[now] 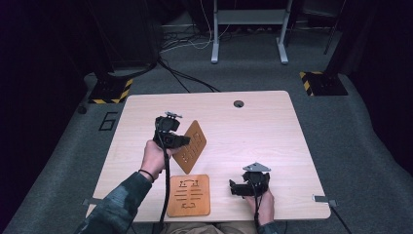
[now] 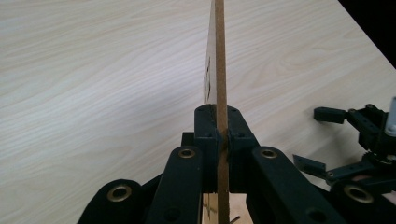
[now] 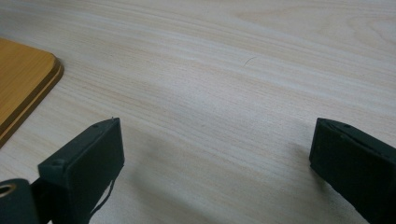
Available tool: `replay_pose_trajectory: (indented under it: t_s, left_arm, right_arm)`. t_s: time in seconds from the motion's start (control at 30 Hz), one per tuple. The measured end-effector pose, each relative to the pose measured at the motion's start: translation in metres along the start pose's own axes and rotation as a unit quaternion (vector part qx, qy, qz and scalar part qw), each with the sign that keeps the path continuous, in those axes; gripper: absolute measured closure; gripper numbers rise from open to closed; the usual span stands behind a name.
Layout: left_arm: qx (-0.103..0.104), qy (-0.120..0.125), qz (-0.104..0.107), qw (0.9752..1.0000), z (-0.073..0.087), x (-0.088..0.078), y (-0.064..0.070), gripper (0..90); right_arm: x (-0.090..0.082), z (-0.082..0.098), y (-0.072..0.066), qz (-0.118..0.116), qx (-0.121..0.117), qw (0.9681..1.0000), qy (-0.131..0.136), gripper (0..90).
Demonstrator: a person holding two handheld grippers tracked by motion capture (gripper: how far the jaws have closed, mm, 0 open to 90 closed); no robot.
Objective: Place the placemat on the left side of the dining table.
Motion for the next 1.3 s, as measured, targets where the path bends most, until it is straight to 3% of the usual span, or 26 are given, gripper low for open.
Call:
replay_pose_trajectory:
  t_s: [0.37, 0.6, 0.83, 1.3]
  left_arm:
    - [-0.053, 0.017, -0.024, 0.9982, 0.003, -0.012, -0.043, 86.2]
    - [-0.093, 0.029, -0.037, 0.9946, 0.007, -0.015, -0.07, 86.1]
    - [-0.118, 0.028, -0.059, 0.9909, 0.011, -0.016, -0.095, 86.2]
    - [-0.17, 0.027, -0.059, 0.9833, 0.017, -0.009, -0.134, 86.1]
  right_arm:
    - [0.0, 0.0, 0.0, 0.001, -0.002, 1.0, -0.001, 2.6]
    - [0.0, 0.0, 0.0, 0.004, -0.002, 1.0, -0.001, 2.8]
    - [0.0, 0.0, -0.001, 0.005, -0.002, 1.0, -0.001, 2.9]
    - [0.0, 0.0, -0.001, 0.007, -0.002, 1.0, 0.0, 3.2]
Point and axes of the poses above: each handheld gripper's, and its own axes: x roughly forward along the jaws, z roughly out of its underside, y roughly to its right, the point moved 2 cm from there along x, roughly forward along the jaws, and after that the axes turned 14 degrees about -y, right-handed, at the moved point
